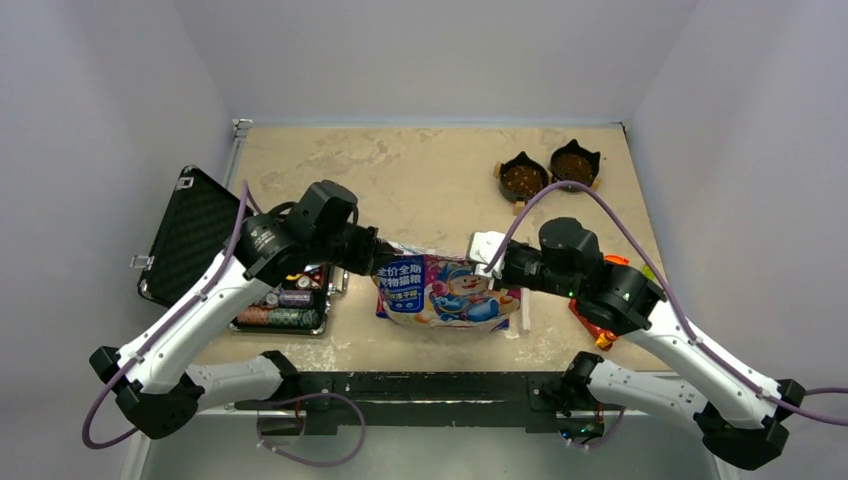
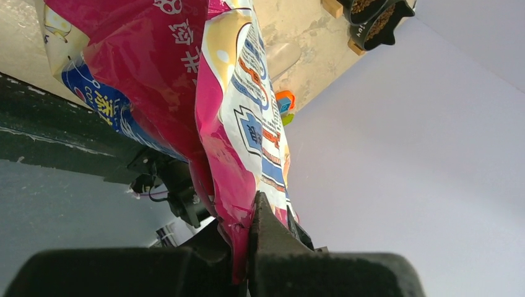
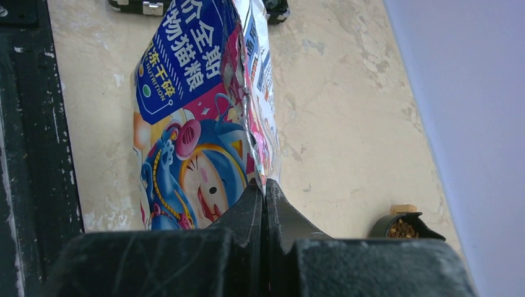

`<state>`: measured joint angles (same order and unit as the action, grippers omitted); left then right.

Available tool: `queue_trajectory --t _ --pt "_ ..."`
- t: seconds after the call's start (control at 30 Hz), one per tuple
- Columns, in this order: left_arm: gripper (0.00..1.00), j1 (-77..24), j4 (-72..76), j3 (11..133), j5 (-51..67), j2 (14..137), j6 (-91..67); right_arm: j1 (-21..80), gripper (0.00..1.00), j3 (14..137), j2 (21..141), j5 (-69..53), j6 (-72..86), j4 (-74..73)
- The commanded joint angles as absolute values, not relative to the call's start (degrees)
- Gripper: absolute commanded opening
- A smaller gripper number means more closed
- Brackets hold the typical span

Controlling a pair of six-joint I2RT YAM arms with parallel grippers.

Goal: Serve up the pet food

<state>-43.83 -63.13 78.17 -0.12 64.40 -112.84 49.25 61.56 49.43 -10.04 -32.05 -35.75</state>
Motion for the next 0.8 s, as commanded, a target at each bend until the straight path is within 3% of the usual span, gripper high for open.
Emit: queue_trajectory --t 0.0,0.37,0.43,0.5,0.63,0.77 --pt "0.0 -35.34 -64.84 83.3 -7.45 63.56 -109.48 47.85 0.0 60.86 43.66 -0.45 -30.53 -37.42" --pt "0.0 -30.13 -62.61 88.73 0.67 68.63 -105.82 48.04 0.01 72.21 55.47 -9.1 -26.47 -38.85" --pt "0.0 -30.1 -61.8 86.2 3.82 68.13 -107.39 49.48 0.26 74.27 58.86 -10.84 -25.77 -40.28" --pt "0.0 -30.12 -59.87 83.74 6.11 66.95 -108.69 52.33 0.42 74.38 60.93 -9.2 -26.52 -38.9" --pt "0.0 -30.15 -59.6 82.88 6.84 65.59 -109.38 54.99 0.62 74.83 64.48 -6.68 -27.03 -34.25" --pt "0.0 -30.06 -59.71 82.71 8.11 65.29 -110.4 57.0 0.69 77.18 68.84 -4.5 -28.83 -32.92"
